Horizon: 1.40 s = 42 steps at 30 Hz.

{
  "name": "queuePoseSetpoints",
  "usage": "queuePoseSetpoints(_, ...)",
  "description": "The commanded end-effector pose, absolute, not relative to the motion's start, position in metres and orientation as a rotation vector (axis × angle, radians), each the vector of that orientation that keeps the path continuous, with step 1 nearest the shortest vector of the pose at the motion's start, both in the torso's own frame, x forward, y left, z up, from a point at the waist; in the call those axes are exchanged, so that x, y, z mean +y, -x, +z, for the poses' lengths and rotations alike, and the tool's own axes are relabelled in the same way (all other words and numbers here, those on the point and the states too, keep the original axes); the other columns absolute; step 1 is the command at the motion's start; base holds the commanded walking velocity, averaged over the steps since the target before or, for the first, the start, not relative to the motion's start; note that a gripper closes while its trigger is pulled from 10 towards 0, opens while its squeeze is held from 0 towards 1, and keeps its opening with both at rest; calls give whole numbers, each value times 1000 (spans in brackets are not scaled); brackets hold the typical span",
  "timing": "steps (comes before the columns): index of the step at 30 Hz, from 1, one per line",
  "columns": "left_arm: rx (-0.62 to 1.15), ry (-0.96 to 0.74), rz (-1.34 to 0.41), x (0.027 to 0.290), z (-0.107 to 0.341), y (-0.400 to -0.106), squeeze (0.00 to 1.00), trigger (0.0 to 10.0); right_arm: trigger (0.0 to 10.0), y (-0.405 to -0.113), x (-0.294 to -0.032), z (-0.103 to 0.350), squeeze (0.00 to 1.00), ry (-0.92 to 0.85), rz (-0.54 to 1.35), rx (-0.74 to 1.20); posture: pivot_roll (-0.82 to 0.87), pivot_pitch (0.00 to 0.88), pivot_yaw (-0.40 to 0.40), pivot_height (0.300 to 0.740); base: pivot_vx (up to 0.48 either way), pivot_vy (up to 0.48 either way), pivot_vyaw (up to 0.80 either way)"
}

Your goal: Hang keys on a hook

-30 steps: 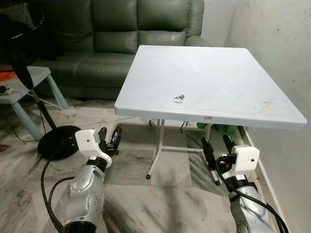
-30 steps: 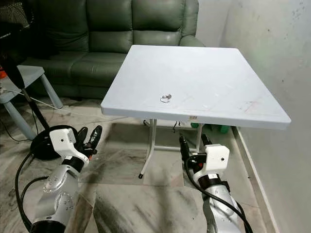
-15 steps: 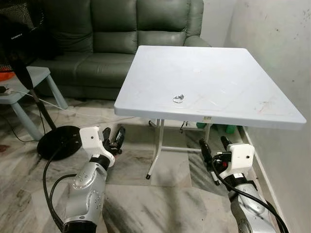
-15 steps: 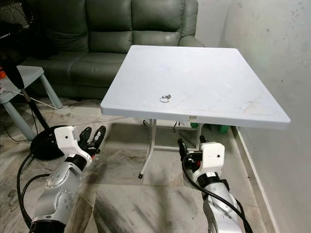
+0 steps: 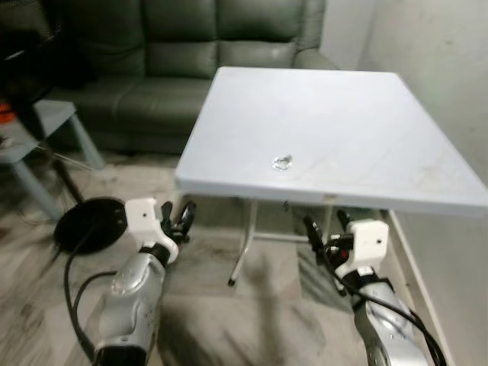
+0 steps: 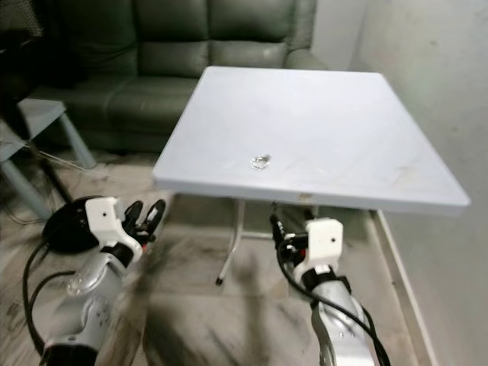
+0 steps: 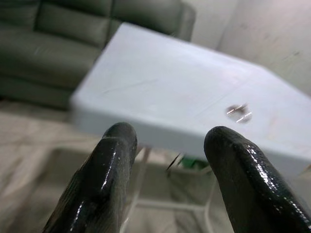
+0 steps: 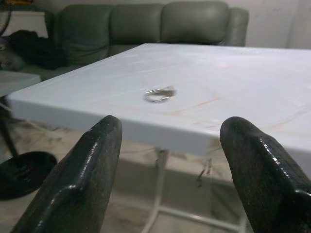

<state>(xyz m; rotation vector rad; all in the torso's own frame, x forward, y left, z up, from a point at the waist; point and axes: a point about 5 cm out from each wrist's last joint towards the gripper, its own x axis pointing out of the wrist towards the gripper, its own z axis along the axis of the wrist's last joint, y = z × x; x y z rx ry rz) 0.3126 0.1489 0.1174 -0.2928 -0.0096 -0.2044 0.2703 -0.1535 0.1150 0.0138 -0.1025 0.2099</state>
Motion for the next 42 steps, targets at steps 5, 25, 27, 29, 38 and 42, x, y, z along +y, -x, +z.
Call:
queuePoseSetpoints(5,0,289,-218,144,119,-314,0,10000,10000,-269,-159,117,0,5,192,-105,20,0,16,740,311,0,0)
queuePoseSetpoints(25,3,294,-217,144,120,-314,0,10000,10000,-269,-159,117,0,8,195,-103,23,0,14,740,309,0,0)
queuePoseSetpoints(27,3,296,-218,143,120,-314,0,10000,10000,-269,-160,117,0,10,195,-102,23,0,15,740,307,0,0)
queuePoseSetpoints(29,4,297,-216,143,120,-314,0,10000,10000,-268,-160,117,0,10,196,-101,23,0,13,740,311,0,0)
queuePoseSetpoints(38,3,300,-216,143,121,-314,0,10000,10000,-268,-159,117,0,11,198,-101,24,0,13,740,310,0,0)
queuePoseSetpoints(42,2,301,-214,143,121,-314,0,10000,10000,-269,-159,117,0,10,199,-100,26,0,12,740,309,0,0)
